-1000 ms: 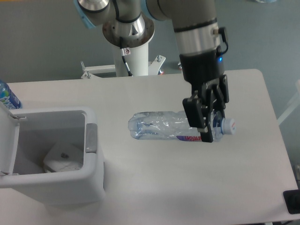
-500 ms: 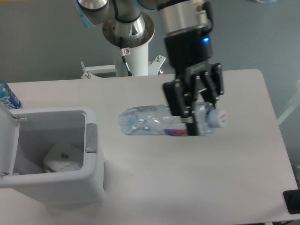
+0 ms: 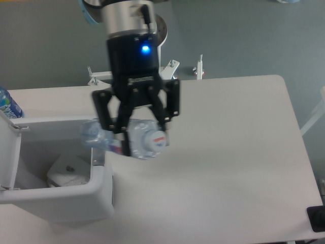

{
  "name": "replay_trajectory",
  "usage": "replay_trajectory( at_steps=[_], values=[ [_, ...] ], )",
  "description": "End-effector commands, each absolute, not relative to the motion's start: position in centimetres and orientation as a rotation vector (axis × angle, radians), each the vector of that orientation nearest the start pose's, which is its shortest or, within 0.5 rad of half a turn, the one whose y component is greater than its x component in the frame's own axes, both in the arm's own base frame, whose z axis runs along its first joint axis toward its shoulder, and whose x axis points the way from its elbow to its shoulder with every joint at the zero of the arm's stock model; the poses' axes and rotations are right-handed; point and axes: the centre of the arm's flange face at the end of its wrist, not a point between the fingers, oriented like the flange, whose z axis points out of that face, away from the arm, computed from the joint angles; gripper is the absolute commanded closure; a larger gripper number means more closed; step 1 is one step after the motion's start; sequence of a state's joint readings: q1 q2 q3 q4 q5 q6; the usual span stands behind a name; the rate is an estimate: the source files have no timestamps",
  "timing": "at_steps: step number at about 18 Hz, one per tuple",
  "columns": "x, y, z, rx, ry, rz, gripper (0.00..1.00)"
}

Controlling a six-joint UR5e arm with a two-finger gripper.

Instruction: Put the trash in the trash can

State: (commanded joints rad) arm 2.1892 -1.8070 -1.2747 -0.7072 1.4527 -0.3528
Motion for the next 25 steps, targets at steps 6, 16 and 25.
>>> replay_trajectory(
  at_steps=[6, 16, 25],
  values=[
    [-22.9, 63.1, 58.1, -2.097, -0.87, 0.019, 0.9],
    [-20.2, 64.0, 56.5, -2.181, -0.74, 0.04, 0.0],
    [-24.0, 58.9, 60.4, -2.095, -0.814, 0.11, 0.0]
  ],
)
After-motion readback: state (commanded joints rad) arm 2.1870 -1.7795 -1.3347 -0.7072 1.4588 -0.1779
